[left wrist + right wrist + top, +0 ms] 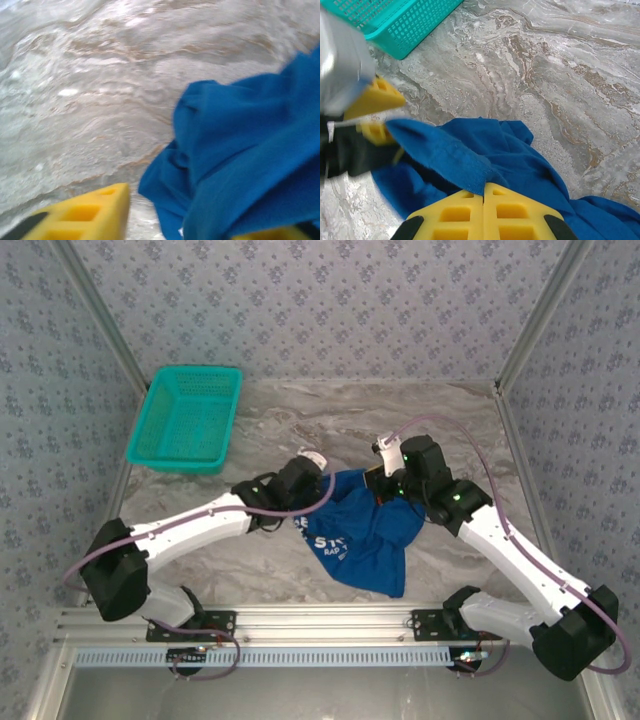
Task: Fold the inside-out t-shirt
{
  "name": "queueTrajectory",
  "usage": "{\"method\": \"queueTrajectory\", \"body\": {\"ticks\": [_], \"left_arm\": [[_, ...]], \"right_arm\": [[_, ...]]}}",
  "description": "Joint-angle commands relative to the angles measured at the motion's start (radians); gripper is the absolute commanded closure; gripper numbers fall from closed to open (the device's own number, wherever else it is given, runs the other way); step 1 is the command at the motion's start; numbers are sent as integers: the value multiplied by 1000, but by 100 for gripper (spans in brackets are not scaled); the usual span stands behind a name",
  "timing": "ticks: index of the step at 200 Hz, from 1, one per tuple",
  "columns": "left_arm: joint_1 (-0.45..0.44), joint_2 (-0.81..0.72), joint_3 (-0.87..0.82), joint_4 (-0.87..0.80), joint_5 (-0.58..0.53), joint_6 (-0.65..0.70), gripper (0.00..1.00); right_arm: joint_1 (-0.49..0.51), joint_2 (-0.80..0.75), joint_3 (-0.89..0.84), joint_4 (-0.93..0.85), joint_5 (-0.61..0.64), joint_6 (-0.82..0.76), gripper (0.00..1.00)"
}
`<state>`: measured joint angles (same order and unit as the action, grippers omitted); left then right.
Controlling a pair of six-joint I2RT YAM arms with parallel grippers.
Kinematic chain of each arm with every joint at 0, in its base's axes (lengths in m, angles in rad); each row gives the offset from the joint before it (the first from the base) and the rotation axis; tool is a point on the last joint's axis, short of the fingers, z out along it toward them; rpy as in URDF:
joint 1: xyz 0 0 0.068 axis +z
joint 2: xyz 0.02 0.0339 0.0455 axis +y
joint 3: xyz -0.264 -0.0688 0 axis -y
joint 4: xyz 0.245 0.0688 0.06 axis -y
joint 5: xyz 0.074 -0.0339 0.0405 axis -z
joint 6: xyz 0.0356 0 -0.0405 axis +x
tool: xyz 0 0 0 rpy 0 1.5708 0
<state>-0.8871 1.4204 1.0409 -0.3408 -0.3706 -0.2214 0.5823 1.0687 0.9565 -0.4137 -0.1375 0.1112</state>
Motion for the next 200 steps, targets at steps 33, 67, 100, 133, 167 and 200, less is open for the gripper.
{"method": "queueTrajectory", "body": {"ticks": [33, 67, 100, 133, 167, 200], "left_arm": [[119, -120, -12, -32, 292, -112, 91], [259, -241, -152, 265, 779, -284, 92], [328, -288, -249, 559, 1069, -434, 98], [321, -301, -319, 831, 1261, -524, 100], [272, -302, -296, 846, 1346, -490, 99], [218, -181, -226, 931, 1416, -569, 96]], "right_arm": [[66, -23, 6, 5, 125, -21, 100], [96, -4, -14, 16, 208, -2, 100], [105, 45, -17, 6, 293, 47, 100], [86, 115, 10, 16, 283, 108, 100], [-11, 153, 12, 105, 90, 153, 100], [-91, 195, 63, 129, -21, 176, 100]]}}
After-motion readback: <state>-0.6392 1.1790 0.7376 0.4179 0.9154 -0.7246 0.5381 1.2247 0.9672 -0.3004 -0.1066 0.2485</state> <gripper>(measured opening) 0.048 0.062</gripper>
